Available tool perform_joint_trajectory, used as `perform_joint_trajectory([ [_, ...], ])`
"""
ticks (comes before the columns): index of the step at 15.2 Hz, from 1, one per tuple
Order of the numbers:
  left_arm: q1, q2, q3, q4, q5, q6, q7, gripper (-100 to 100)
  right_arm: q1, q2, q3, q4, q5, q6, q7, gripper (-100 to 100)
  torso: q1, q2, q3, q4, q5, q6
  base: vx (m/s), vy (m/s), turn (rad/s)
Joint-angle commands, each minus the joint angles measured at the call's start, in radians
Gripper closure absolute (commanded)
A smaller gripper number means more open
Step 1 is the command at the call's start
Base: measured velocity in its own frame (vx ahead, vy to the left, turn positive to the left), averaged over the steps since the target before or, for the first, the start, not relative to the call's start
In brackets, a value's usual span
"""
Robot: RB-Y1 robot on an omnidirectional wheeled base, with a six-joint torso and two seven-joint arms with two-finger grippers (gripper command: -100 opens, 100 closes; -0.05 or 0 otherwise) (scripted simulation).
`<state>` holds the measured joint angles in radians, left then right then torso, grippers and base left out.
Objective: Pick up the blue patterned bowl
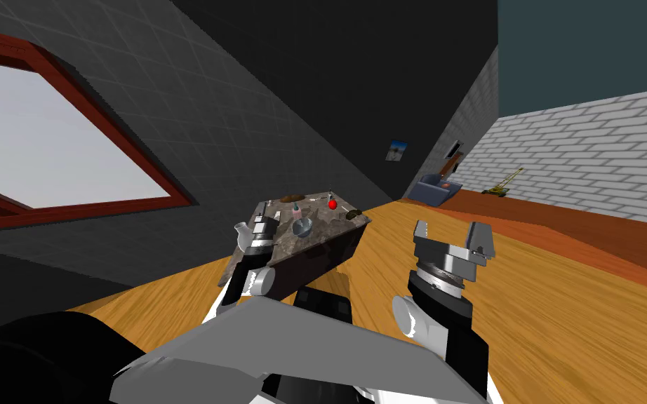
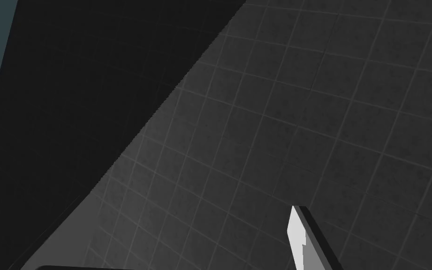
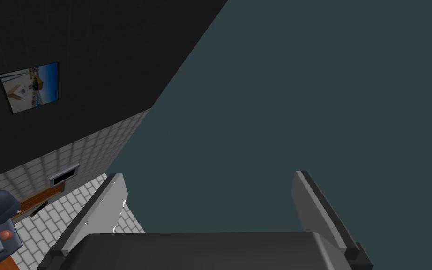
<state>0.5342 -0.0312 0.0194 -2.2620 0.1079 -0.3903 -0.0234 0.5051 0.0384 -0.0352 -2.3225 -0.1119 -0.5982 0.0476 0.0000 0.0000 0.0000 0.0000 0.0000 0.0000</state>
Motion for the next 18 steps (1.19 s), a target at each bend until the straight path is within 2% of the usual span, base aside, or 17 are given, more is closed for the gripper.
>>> perform_joint_trajectory([
  [1,-0.004,0.043,-0.002,-0.005,0.007,0.015,0.005,-100,0.0,0.0,0.0,0.0,0.0,0.0,0.0,0,0.0,0.0,0.0,0.0,0.0,0.0,-0.048,-0.034,-0.026],
  [2,-0.008,0.066,-0.004,-0.01,0.013,0.029,0.01,-100,0.0,0.0,0.0,0.0,0.0,0.0,0.0,0,-0.001,0.002,0.001,0.0,0.0,0.0,-0.093,-0.072,-0.048],
  [3,-0.008,0.072,-0.004,-0.01,0.013,0.029,0.01,-100,0.0,0.0,0.0,0.0,0.0,0.0,0.0,0,-0.003,0.004,0.002,0.001,-0.001,0.0,-0.096,-0.072,-0.028],
  [6,-0.024,0.147,-0.01,-0.032,0.044,0.095,0.033,-100,0.0,0.0,0.0,0.0,0.0,0.0,0.0,0,-0.005,0.007,0.004,0.002,-0.001,0.0,-0.099,-0.072,-0.068],
  [7,-0.024,0.147,-0.01,-0.032,0.044,0.101,0.033,-100,0.0,0.0,0.0,0.0,0.0,0.0,0.0,0,-0.005,0.007,0.004,0.002,-0.001,0.0,-0.085,-0.066,-0.059],
  [8,-0.031,0.167,-0.011,-0.041,0.057,0.132,0.042,-100,0.0,0.0,0.0,0.0,0.0,0.0,0.0,0,-0.005,0.007,0.004,0.002,-0.001,0.0,-0.074,-0.051,-0.064],
  [9,-0.031,0.167,-0.011,-0.041,0.057,0.133,0.042,-100,0.0,0.0,0.0,0.0,0.0,0.0,0.0,0,-0.004,0.007,0.004,0.001,-0.001,0.0,-0.056,-0.04,-0.052],
  [10,-0.038,0.185,-0.013,-0.05,0.071,0.165,0.052,-100,0.0,0.0,0.0,0.0,0.0,0.0,0.0,0,-0.004,0.006,0.003,0.001,-0.001,0.0,-0.045,-0.039,-0.065],
  [11,-0.038,0.185,-0.013,-0.05,0.071,0.169,0.052,-100,0.0,0.0,0.0,0.0,0.0,0.0,0.0,0,-0.003,0.005,0.003,0.001,-0.001,0.0,-0.037,-0.035,-0.054],
  [14,-0.053,0.213,-0.014,-0.071,0.102,0.236,0.074,-100,0.0,0.0,0.0,0.0,0.0,0.0,0.0,0,-0.002,0.003,0.002,0.001,-0.001,0.0,-0.037,-0.031,-0.079],
  [17,-0.06,0.225,-0.014,-0.082,0.119,0.295,0.085,-100,0.0,0.0,0.0,0.0,0.0,0.0,0.0,0,-0.002,0.003,0.002,0.001,-0.001,0.0,-0.038,-0.033,-0.08],
  [18,-0.06,0.225,-0.014,-0.082,0.119,0.297,0.085,-100,0.0,0.0,0.0,0.0,0.0,0.0,0.0,0,-0.002,0.003,0.002,0.001,-0.001,0.0,-0.02,-0.017,-0.021],
])
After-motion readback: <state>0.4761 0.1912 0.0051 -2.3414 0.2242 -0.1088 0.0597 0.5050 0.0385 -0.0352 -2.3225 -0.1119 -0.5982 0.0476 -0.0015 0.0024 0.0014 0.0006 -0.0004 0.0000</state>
